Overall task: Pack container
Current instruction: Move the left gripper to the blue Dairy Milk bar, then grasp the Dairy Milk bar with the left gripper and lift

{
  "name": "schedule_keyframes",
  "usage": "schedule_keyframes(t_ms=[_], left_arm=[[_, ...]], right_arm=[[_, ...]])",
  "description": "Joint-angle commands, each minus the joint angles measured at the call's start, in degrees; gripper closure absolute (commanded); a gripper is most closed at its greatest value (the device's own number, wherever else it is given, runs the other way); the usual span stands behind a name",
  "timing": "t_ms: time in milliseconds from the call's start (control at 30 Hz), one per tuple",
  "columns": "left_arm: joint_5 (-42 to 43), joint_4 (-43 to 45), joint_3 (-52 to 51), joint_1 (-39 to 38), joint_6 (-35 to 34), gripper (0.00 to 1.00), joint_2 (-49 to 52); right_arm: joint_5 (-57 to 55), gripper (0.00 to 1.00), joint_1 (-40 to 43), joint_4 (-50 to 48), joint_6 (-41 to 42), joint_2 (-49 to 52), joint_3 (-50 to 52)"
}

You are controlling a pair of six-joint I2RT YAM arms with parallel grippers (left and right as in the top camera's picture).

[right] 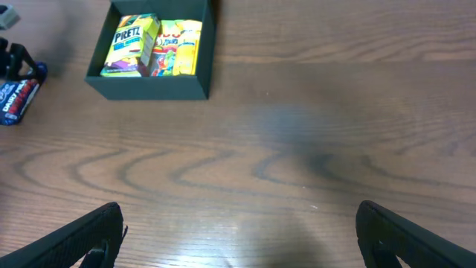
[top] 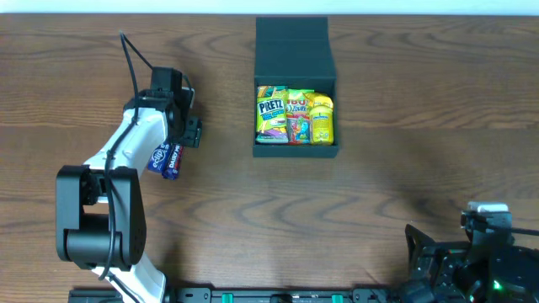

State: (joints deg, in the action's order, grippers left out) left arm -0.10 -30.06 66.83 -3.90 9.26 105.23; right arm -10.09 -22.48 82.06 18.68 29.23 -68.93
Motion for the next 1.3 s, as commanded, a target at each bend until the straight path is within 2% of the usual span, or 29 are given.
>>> schedule_keyframes(t_ms=[0, 200, 433, 500, 567, 633, 800, 933, 1033, 1167, 1267], left_arm=[[1.6, 1.4, -1.4, 0.1, 1.1, 0.29, 0.4], [3.0, 4.9, -1.9, 0.1, 1.1, 0.39, 2.2], [3.1, 5.0, -1.9, 0.1, 1.0, 0.45, 4.9], [3.1, 5.0, -1.9, 0.1, 1.0, 0.51, 5.7], [3.1, 4.9, -1.9, 0.1, 0.9, 0.62, 6.4], [3.1, 4.7, -1.9, 0.1, 0.2, 0.67, 6.6], [3.1, 4.7, -1.7, 0.1, -0.8, 0.76, 6.6], [3.1, 4.2, -0.9, 0.1, -4.6, 0.77, 6.6], [3.1, 1.1, 2.5, 0.1, -9.2, 0.83, 6.6], [3.1, -5.1, 9.4, -0.3, -11.7, 0.93, 6.6], [3.2, -9.4, 16.0, -1.8, -14.4, 0.94, 6.6]], right_arm=[[-0.4, 0.01, -0.4, 0.0, 0.6, 0.0, -0.4], [-0.4, 0.01, -0.4, 0.0, 0.6, 0.0, -0.4], [-0.4, 0.01, -0.4, 0.0, 0.6, 0.0, -0.4], [-0.4, 0.01, -0.4, 0.0, 0.6, 0.0, -0.4], [-0.4, 0.01, -0.4, 0.0, 0.6, 0.0, -0.4], [-0.4, 0.01, -0.4, 0.0, 0.6, 0.0, -0.4], [-0.4, 0.01, -0.4, 0.0, 0.6, 0.0, -0.4], [-0.4, 0.01, -0.4, 0.0, 0.6, 0.0, -0.4], [-0.4, 0.01, -0.4, 0.0, 0.6, 0.0, -0.4], [-0.4, 0.01, -0.4, 0.0, 0.6, 0.0, -0.4], [-0.4, 0.01, -0.4, 0.0, 0.6, 0.0, -0.4]])
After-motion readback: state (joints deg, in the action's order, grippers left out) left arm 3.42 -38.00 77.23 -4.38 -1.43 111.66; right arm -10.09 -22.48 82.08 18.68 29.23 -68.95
